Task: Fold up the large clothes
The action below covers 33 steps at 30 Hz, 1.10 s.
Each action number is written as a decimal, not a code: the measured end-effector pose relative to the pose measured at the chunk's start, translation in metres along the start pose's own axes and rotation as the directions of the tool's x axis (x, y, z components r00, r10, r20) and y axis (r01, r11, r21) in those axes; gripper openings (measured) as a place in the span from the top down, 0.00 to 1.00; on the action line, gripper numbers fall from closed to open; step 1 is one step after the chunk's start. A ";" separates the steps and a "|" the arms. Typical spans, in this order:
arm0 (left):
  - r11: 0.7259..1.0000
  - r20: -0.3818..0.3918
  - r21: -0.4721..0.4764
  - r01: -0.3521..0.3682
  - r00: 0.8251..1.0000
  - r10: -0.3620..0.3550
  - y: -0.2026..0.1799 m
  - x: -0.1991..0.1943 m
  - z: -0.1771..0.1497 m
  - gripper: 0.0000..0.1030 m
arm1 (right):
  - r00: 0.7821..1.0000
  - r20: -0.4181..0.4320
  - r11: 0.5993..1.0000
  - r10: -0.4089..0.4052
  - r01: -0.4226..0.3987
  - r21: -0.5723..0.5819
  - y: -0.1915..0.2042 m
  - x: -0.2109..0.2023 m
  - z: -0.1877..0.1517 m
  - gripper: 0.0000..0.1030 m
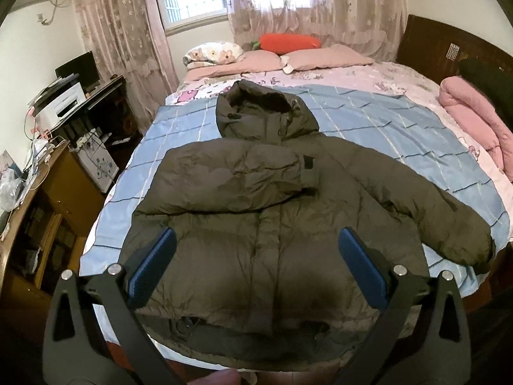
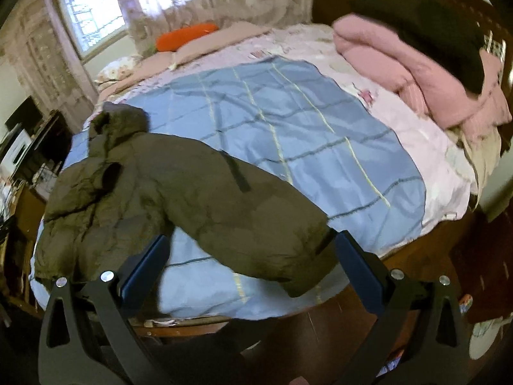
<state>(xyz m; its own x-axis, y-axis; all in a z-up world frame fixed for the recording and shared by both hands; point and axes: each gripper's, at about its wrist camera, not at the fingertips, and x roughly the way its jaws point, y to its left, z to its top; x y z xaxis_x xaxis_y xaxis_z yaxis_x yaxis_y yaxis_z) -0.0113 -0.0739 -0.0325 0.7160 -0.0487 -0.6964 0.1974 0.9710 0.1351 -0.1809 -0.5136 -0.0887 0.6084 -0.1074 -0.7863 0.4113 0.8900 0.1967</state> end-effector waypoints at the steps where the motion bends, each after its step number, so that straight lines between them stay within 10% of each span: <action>1: 1.000 -0.004 0.003 -0.002 1.000 0.002 -0.002 0.002 -0.001 0.02 | 1.000 -0.002 1.000 0.002 -0.002 0.007 -0.005 0.005 -0.001 0.01; 19: 0.998 -0.038 0.055 -0.031 0.999 0.033 -0.020 0.024 -0.008 0.02 | 0.998 -0.050 0.983 0.035 -0.026 0.179 -0.057 0.103 -0.049 0.21; 33: 0.999 -0.027 0.045 -0.027 0.999 0.028 -0.016 0.020 -0.009 0.02 | 0.998 -0.052 0.997 -0.029 0.033 0.075 -0.032 0.119 -0.041 0.99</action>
<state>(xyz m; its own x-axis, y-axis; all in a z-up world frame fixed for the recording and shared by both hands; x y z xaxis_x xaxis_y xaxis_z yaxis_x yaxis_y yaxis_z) -0.0061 -0.0879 -0.0545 0.7032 -0.0152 -0.7108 0.2080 0.9605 0.1851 -0.1494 -0.5365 -0.2131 0.5603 -0.1102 -0.8209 0.4807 0.8504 0.2139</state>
